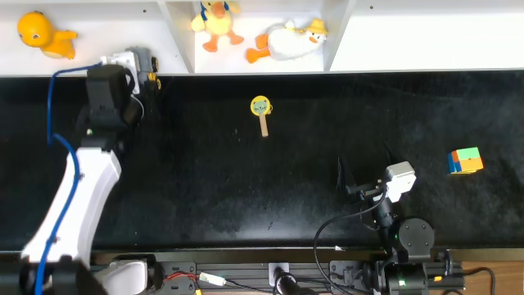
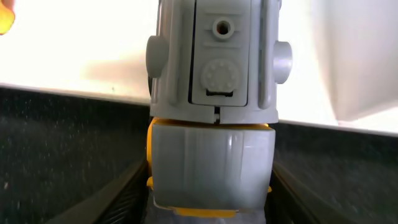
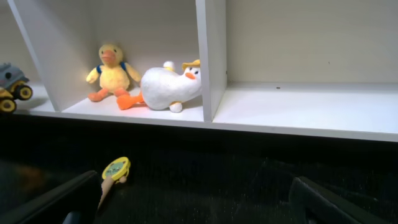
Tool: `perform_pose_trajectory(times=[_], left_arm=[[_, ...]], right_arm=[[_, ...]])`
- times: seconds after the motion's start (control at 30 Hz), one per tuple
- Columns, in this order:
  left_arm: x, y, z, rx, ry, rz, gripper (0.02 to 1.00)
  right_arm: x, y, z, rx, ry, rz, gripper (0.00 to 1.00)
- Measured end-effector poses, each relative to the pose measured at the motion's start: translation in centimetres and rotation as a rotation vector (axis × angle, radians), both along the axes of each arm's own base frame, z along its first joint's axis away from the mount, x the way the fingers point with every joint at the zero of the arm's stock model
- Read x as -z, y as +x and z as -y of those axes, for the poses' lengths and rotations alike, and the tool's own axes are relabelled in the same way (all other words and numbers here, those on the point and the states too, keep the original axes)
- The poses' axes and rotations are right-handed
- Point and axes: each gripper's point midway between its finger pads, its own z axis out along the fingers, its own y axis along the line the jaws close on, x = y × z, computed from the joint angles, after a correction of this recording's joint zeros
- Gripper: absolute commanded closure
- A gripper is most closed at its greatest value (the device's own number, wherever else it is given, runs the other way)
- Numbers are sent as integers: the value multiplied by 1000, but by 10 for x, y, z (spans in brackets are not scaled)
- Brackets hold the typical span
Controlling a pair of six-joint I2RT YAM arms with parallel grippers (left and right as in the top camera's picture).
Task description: Store Toys
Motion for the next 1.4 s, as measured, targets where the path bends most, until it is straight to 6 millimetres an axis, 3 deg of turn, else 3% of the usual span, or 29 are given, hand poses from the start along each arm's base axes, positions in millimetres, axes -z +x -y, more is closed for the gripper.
perform_pose_trajectory(times=[0.3,0.63,0.67,0.73,0.83,0.87,0.97,1.23,1.4], left_arm=[[-8,50,-9,38,37,0,982],[4,69,-9,59,50,-2,982],[3,70,-9,59,50,-1,952],[3,71,-9,59,50,2,752],[4,71,-9,59,50,2,332],[4,71,-9,61,52,2,237],[4,72,-9,63,55,0,45],[11,66,-9,63,50,-43,18],[6,38,-5,69,43,-140,20]], right_arm=[[0,0,0,0,0,0,7],[0,0,0,0,0,0,5],[0,0,0,0,0,0,5],[0,0,0,0,0,0,7],[0,0,0,0,0,0,5],[0,0,0,0,0,0,3],[0,0,0,0,0,0,5],[0,0,0,0,0,0,5],[0,0,0,0,1,0,5]])
